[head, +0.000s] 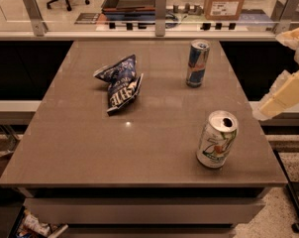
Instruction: Knock redbull can over
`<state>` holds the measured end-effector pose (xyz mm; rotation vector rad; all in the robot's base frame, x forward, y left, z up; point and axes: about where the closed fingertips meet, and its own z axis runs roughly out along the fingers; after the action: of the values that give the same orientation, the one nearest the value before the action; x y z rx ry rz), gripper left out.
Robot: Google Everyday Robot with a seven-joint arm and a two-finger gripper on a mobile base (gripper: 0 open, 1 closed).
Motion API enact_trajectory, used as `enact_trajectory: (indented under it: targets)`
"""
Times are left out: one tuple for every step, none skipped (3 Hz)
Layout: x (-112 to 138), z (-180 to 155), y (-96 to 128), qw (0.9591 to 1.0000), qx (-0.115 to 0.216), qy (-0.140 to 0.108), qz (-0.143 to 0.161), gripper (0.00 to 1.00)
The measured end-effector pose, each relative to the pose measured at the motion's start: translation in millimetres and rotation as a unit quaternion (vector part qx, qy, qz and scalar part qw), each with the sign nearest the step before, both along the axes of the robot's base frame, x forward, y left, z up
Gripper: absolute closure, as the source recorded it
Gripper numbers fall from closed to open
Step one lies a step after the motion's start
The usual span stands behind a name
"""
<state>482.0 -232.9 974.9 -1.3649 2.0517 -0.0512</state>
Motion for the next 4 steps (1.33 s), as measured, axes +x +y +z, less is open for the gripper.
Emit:
enact_trajectory:
  targets:
    - [22.2, -4.0, -6.6, 0.9976, 0.040, -0.055, -0.016, 0.00]
    - [46.3, -1.9, -12.1, 0.9924, 0.061, -0.103, -0.030, 0.00]
    - [46.3, -1.8, -12.0, 0.9924, 0.061, -0.103, -0.030, 0.00]
    - [55.9, 1.4, -13.8, 0.9906, 0.090, -0.097, -0.034, 0.00]
